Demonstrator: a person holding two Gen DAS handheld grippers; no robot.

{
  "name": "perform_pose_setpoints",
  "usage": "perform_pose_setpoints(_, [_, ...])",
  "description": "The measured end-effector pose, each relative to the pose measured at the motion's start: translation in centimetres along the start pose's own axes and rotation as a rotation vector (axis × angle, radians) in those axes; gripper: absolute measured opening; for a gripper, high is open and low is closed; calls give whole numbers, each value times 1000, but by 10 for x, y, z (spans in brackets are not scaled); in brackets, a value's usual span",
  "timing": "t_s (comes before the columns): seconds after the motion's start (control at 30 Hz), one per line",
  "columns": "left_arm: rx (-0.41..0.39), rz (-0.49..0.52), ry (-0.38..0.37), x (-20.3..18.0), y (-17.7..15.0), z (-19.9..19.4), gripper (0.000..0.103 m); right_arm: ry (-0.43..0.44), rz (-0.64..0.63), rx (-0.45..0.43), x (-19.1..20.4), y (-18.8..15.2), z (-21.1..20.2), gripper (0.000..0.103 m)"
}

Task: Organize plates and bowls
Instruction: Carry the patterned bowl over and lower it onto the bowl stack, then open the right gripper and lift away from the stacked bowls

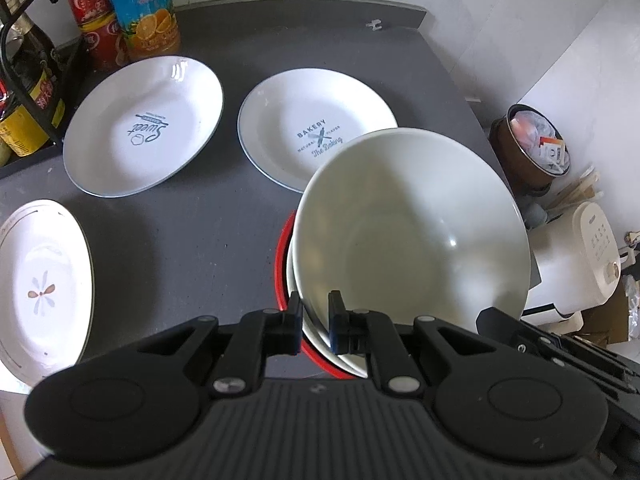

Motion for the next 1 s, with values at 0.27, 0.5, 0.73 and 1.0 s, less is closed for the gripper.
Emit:
perform_pose_setpoints(0.27, [7,15,25,2,-5,10,11,-22,-6,45,-2,-10,13,19])
perform_pose_setpoints(0.5, [-33,12,14,5,-8,8,13,-56,-17,53,1,-12,17,26])
perform_pose_setpoints(0.73, [-21,-20,2,16,-8,-4,27,-52,6,38,3,-5,5,31])
perform_pose_setpoints(1.0, [-73,-78,26,51,5,-25,61,-39,12,-20,23,9,-10,57])
Point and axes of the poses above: each gripper's, at about its wrist camera, not at the fingertips, and z roughly the way its jaws point, x to its left, y to its top, the point moved 5 cm from there along z, roughly the way its jaws point, and after that the axes turned 12 degrees about -x, right-handed, at the moved point
